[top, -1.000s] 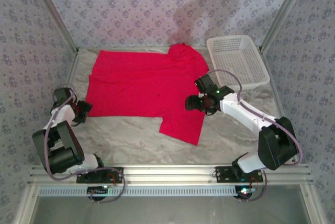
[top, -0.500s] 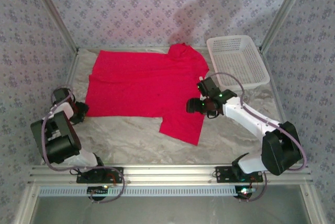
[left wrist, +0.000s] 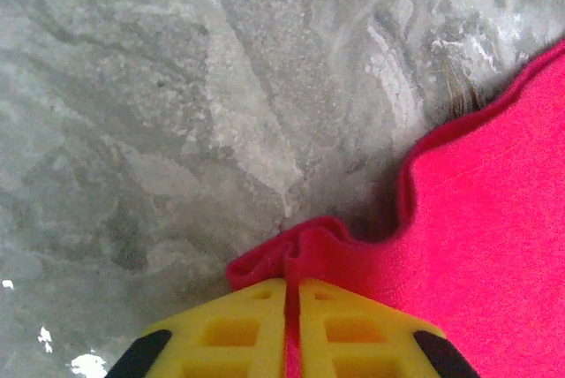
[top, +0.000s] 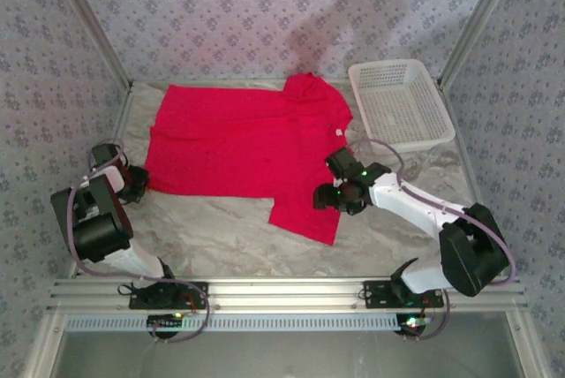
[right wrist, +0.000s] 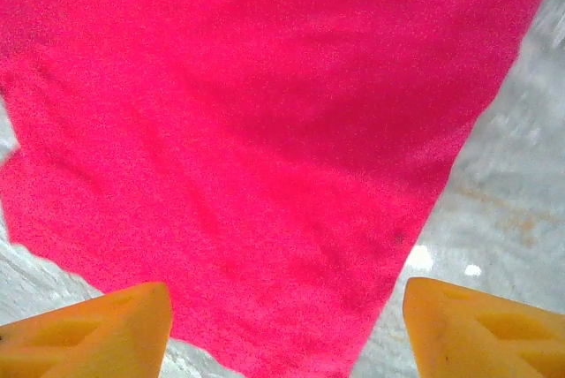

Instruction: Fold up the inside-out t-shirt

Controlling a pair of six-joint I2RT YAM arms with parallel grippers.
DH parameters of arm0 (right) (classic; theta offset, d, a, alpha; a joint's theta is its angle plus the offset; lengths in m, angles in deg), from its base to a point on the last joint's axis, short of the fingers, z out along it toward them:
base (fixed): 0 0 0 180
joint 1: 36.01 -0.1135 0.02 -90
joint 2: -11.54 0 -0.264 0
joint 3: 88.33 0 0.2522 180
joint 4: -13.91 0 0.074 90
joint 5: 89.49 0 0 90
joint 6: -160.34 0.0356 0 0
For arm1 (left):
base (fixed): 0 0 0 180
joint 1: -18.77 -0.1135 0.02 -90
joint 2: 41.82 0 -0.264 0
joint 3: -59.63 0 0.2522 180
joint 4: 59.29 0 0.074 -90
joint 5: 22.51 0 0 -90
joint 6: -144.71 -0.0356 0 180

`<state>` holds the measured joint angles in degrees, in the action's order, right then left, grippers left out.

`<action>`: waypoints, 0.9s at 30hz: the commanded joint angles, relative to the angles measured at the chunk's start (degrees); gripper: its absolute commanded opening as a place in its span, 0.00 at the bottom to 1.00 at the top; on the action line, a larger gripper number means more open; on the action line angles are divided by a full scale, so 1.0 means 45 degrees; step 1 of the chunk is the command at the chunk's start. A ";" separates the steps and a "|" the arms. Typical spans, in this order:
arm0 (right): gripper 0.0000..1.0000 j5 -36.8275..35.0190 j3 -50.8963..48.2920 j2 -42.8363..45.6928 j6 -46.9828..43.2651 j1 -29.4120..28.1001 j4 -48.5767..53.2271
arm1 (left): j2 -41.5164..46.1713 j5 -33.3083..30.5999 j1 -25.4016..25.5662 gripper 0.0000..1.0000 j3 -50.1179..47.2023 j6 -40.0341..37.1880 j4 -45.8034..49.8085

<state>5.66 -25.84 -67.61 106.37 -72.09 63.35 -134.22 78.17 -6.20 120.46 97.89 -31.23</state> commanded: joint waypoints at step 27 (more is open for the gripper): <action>0.00 -0.1694 -0.2627 -0.0181 0.5098 -0.3081 -0.0386 | 0.5866 -0.0035 0.0218 0.00 -0.0915 -0.0442 0.3400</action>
<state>1.03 -36.58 -67.15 129.49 -85.75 63.40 -110.63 77.32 -5.11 114.63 97.25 -20.17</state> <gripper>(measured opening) 0.041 0.041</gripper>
